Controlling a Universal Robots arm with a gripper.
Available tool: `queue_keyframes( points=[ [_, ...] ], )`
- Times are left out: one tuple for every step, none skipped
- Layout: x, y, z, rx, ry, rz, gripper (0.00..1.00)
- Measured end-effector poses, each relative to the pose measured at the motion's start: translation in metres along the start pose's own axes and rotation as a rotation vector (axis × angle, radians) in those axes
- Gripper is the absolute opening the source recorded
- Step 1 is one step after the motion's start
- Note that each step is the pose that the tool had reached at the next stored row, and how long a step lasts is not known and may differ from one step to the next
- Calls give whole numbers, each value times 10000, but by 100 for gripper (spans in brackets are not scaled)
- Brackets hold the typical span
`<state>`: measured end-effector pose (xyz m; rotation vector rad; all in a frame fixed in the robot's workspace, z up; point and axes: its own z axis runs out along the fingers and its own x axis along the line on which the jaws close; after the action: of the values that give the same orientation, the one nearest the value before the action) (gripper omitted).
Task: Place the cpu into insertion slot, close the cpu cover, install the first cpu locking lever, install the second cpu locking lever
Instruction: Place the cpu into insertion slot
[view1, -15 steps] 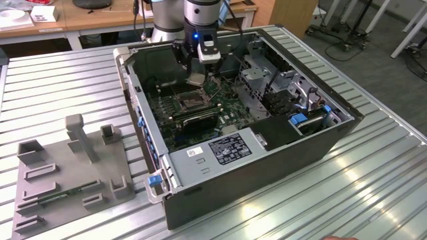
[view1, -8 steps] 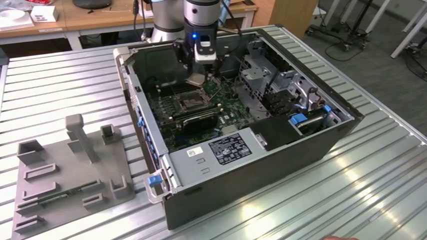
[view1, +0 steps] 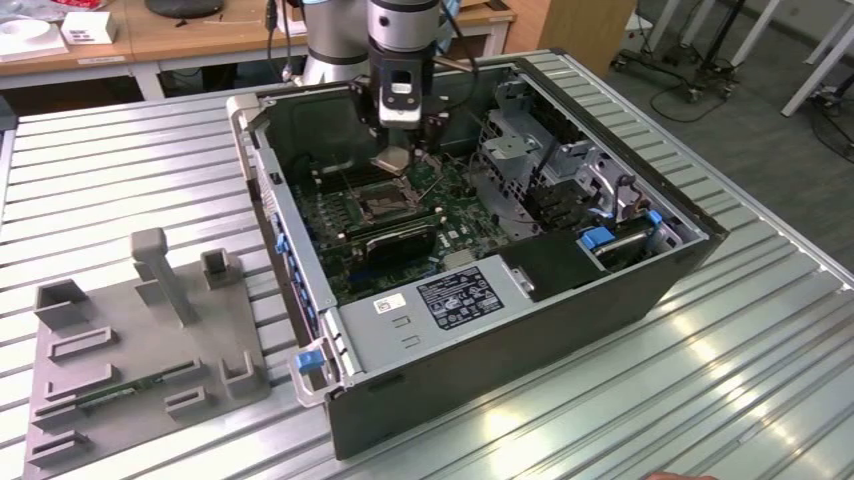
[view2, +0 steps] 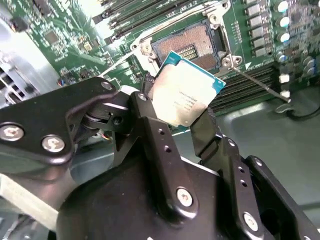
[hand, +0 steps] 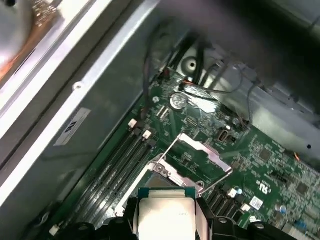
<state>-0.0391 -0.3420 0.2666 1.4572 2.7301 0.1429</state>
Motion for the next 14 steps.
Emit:
queue_keyframes(
  points=[
    [0, 0, 1, 0, -19, 178, 54],
    [0, 0, 2, -1, -38, 373, 54],
    [0, 0, 3, -2, -56, 553, 54],
    [0, 0, 4, -3, -75, 731, 54],
    [0, -1, 5, -4, -93, 911, 54],
    [0, -1, 6, -5, -111, 1089, 54],
    [0, -1, 6, -6, -130, 1268, 54],
    [0, -1, 7, -7, -148, 1447, 54],
    [0, -1, 8, -8, -167, 1637, 54],
    [0, -1, 9, -9, -186, 1816, 54],
    [0, -1, 10, -10, -204, 1994, 54],
    [0, -1, 11, -11, -222, 2174, 54],
    [0, -1, 12, -12, -241, 2352, 54],
    [0, -1, 13, -12, -259, 2532, 54]
  ],
)
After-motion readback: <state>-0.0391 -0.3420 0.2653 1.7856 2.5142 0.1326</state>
